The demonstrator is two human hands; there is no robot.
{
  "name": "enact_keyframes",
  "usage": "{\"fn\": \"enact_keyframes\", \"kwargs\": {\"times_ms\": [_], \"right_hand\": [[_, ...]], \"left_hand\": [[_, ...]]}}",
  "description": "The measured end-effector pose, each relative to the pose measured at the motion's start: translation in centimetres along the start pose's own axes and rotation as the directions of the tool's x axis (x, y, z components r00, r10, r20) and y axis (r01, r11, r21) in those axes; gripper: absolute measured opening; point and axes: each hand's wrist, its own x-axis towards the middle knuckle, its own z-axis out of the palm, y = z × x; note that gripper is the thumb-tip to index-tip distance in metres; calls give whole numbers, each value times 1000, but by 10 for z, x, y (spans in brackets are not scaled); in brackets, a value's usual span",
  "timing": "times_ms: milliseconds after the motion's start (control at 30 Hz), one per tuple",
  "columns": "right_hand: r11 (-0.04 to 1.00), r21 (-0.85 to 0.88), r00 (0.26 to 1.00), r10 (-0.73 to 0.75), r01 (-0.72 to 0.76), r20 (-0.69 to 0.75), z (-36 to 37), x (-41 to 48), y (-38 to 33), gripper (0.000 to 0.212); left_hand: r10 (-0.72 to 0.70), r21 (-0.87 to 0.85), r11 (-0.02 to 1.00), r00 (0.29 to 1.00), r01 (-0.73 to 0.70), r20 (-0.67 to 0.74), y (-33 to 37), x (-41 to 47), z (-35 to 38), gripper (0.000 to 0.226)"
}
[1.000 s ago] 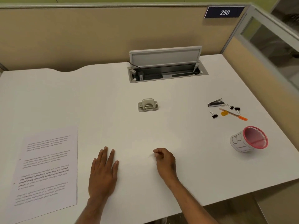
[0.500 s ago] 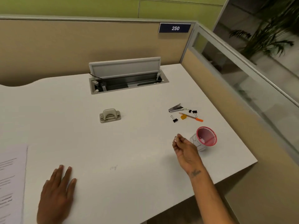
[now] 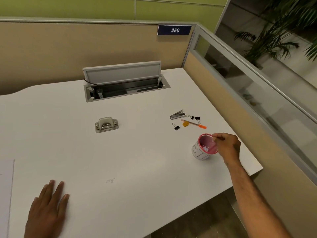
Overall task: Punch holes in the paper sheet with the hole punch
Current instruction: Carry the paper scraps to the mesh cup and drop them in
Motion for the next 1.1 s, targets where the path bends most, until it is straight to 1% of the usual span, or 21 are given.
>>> {"fn": "enact_keyframes", "kwargs": {"times_ms": [100, 267, 600, 667, 800, 867, 900, 933, 967, 1000, 1033, 1067, 1100], "right_hand": [[997, -62, 999, -45, 44, -22, -1, -1, 1, 19], [994, -91, 996, -61, 55, -58, 0, -4, -2, 11], [958, -249, 989, -145, 141, 1, 8, -12, -4, 24], [958, -243, 987, -159, 155, 2, 12, -15, -4, 26], [958, -220, 977, -205, 186, -65, 21, -30, -3, 27], [957, -189, 969, -236, 219, -73, 31, -45, -1, 24], [964, -145, 970, -235, 224, -66, 37, -54, -1, 23], [976, -61, 976, -210, 207, -50, 44, -65, -1, 22], [983, 65, 986, -169, 169, -10, 53, -78, -2, 21], [972, 208, 990, -125, 109, 63, 64, -94, -4, 21], [948, 316, 985, -92, 40, 149, 77, -112, -7, 21], [932, 361, 968, -80, -11, 236, 93, -133, -10, 21], [935, 353, 943, -95, -24, 318, 112, -156, -12, 21]], "left_hand": [[-10, -4, 1000, 1000, 10, 3, 0, 0, -1, 71], [0, -17, 1000, 1000, 0, -2, 4, -1, -4, 72], [2, -18, 1000, 1000, -2, -16, 8, -4, -7, 71], [-8, -15, 1000, 1000, 8, -1, 10, -7, -10, 71], [-20, -14, 1000, 1000, 20, 22, 15, -13, -16, 69], [-27, -12, 1000, 999, 28, 25, 17, -13, -19, 66], [-30, -11, 999, 999, 31, 27, 18, -13, -20, 65], [-32, -10, 999, 999, 32, 32, 19, -13, -20, 65], [-33, -10, 999, 999, 33, 37, 19, -13, -20, 64], [-33, -12, 999, 999, 34, 39, 19, -13, -20, 64], [-31, -18, 999, 999, 31, 37, 20, -13, -20, 64], [-29, -23, 999, 999, 30, 33, 20, -13, -21, 64], [-29, -23, 999, 999, 30, 30, 19, -13, -21, 64]]}}
